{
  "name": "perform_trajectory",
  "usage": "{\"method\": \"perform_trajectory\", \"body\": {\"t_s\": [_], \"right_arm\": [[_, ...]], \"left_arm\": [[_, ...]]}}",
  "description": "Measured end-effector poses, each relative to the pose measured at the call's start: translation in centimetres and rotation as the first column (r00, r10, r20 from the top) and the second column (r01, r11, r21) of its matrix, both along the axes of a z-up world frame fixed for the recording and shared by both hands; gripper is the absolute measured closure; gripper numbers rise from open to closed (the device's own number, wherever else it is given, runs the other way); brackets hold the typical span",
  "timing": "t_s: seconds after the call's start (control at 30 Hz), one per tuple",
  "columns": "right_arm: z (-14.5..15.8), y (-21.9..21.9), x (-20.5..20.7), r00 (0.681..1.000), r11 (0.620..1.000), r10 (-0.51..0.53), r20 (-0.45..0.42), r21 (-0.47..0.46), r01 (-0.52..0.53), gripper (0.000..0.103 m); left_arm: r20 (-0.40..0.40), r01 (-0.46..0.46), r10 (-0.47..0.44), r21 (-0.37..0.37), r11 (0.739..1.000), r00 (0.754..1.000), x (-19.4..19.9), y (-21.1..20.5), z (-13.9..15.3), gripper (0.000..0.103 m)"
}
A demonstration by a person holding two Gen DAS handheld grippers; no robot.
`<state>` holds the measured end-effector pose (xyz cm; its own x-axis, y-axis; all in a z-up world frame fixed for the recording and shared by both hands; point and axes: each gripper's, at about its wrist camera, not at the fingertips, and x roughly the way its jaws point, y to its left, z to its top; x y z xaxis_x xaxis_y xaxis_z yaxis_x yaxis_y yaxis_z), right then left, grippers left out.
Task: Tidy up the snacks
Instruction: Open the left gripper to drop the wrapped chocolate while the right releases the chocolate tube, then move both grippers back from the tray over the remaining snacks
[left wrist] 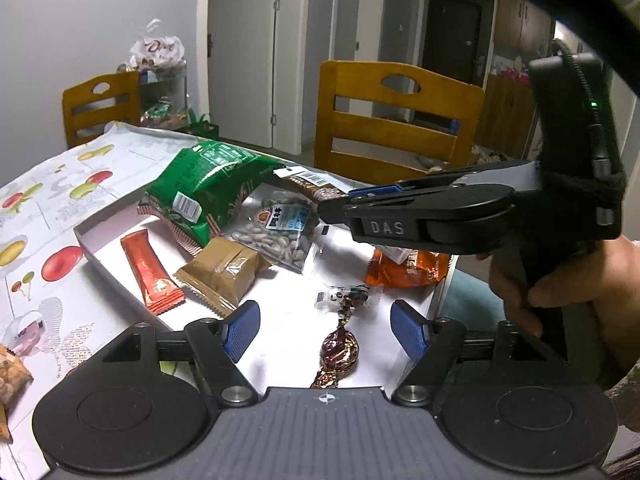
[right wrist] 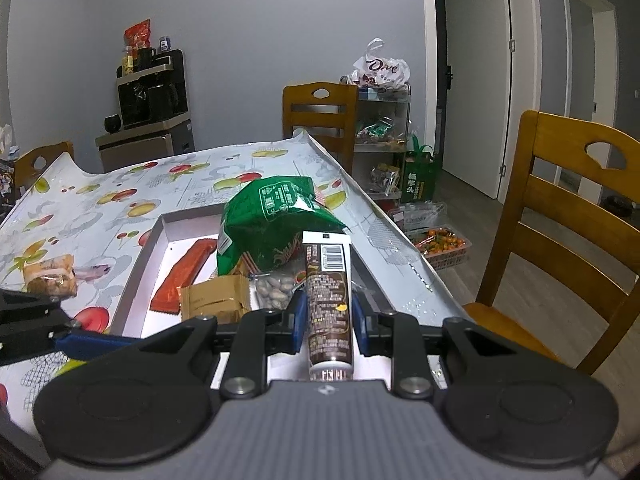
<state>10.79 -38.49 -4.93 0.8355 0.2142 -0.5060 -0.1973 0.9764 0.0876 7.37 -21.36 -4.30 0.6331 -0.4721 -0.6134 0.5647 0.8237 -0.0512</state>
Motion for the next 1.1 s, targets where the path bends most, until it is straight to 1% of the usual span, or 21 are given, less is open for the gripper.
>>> {"method": "perform_trajectory", "body": {"t_s": [0.13, 0.23, 0.33, 0.4, 0.43, 0.53, 0.6, 0.63, 0.67, 0.7, 0.8, 0.93, 1.1], "right_arm": [[-0.1, 0.5, 0.4, 1.000, 1.000, 0.004, -0.021, -0.002, -0.004, 0.079], [0.1, 0.7, 0.2, 1.000, 1.000, 0.006, -0.011, 0.001, -0.006, 0.079], [0.6, 0.8, 0.1, 1.000, 1.000, -0.006, 0.003, -0.006, 0.006, 0.074], [0.9, 0.9, -0.1, 1.000, 1.000, -0.003, 0.000, -0.002, 0.003, 0.068], [0.9, 0.9, -0.2, 1.000, 1.000, -0.002, 0.000, -0.002, 0.002, 0.067], [1.1, 1.2, -0.6, 1.000, 1.000, 0.001, -0.003, -0.005, -0.001, 0.052], [1.3, 1.4, -0.9, 1.000, 1.000, 0.005, 0.003, -0.008, -0.005, 0.035], [1.4, 1.6, -1.1, 1.000, 1.000, 0.004, 0.008, -0.010, -0.004, 0.030], [1.6, 1.7, -1.2, 1.000, 1.000, 0.003, 0.014, -0.013, -0.003, 0.023], [1.7, 1.8, -1.3, 1.000, 1.000, 0.001, 0.020, -0.014, 0.000, 0.019], [2.3, 2.2, -1.5, 1.000, 1.000, -0.004, 0.026, -0.008, 0.004, 0.016], [3.0, 3.1, -1.7, 1.000, 1.000, 0.006, 0.025, -0.003, -0.006, 0.015], [3.6, 5.1, -2.0, 0.999, 0.999, 0.030, 0.035, -0.022, -0.030, 0.014]], "left_arm": [[0.005, -0.007, 0.007, -0.009, 1.000, 1.000, -0.2, 0.5, 0.2, 0.030], [0.007, -0.013, 0.013, -0.017, 1.000, 1.000, -0.2, 0.8, 0.3, 0.030], [0.008, -0.021, 0.021, -0.024, 1.000, 1.000, -0.3, 1.2, 0.4, 0.029], [0.010, -0.022, 0.022, -0.029, 0.999, 1.000, -0.4, 1.4, 0.4, 0.028], [0.011, -0.022, 0.023, -0.031, 0.999, 1.000, -0.4, 1.5, 0.4, 0.028], [0.013, -0.026, 0.027, -0.037, 0.999, 1.000, -0.6, 1.9, 0.5, 0.026], [0.016, -0.030, 0.031, -0.039, 0.999, 0.999, -0.6, 2.2, 0.6, 0.024], [0.018, -0.035, 0.035, -0.040, 0.999, 0.999, -0.7, 2.4, 0.7, 0.024], [0.020, -0.040, 0.040, -0.042, 0.998, 0.999, -0.7, 2.6, 0.7, 0.023], [0.021, -0.044, 0.045, -0.043, 0.998, 0.999, -0.7, 2.8, 0.8, 0.021], [0.025, -0.062, 0.063, -0.052, 0.997, 0.998, -0.9, 3.5, 0.9, 0.018], [0.034, -0.082, 0.084, -0.066, 0.995, 0.996, -1.1, 4.7, 1.2, 0.017], [0.042, -0.103, 0.107, -0.074, 0.992, 0.993, -1.6, 6.4, 1.5, 0.015]]}}
